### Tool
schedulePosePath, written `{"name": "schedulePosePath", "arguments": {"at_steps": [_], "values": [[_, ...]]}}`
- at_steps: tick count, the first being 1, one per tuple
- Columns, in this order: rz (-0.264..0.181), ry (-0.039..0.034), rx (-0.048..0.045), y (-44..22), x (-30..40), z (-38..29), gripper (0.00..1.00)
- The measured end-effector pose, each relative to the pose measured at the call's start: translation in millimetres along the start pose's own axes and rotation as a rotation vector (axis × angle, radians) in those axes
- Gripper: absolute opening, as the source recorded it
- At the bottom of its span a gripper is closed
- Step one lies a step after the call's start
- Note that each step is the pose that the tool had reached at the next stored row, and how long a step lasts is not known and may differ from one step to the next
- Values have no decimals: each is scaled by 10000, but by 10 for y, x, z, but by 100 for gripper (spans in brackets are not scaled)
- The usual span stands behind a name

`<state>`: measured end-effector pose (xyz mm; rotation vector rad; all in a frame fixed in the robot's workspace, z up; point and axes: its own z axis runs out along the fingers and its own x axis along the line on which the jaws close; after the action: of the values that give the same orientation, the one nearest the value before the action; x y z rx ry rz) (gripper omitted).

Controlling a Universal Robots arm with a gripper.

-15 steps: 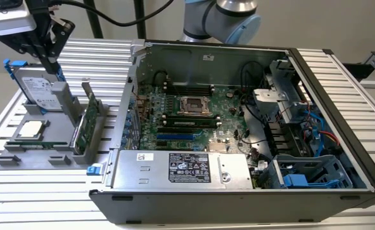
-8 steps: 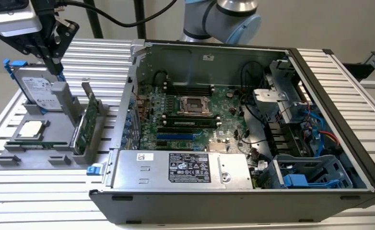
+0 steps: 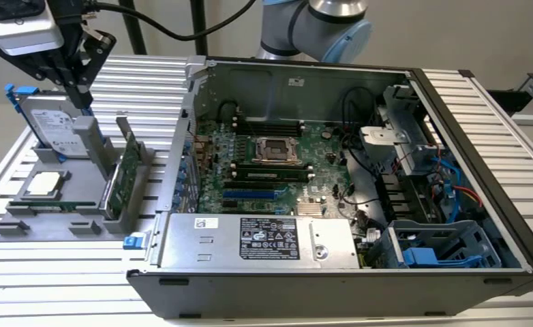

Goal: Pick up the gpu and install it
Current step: 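Pick up the gpu and move the gpu toward the slot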

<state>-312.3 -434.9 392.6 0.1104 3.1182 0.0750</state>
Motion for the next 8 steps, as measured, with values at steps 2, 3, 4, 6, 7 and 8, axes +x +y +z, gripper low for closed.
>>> {"name": "schedulePosePath", "arguments": {"at_steps": [2,3,4,6,7,8], "values": [[0,0,0,-14,-11,0,0],[0,1,0,-21,-16,-1,0],[0,0,0,-28,-21,-1,0],[1,3,1,-39,-29,-2,0],[0,4,1,-46,-33,-2,0],[0,4,0,-52,-38,-2,0]]}}
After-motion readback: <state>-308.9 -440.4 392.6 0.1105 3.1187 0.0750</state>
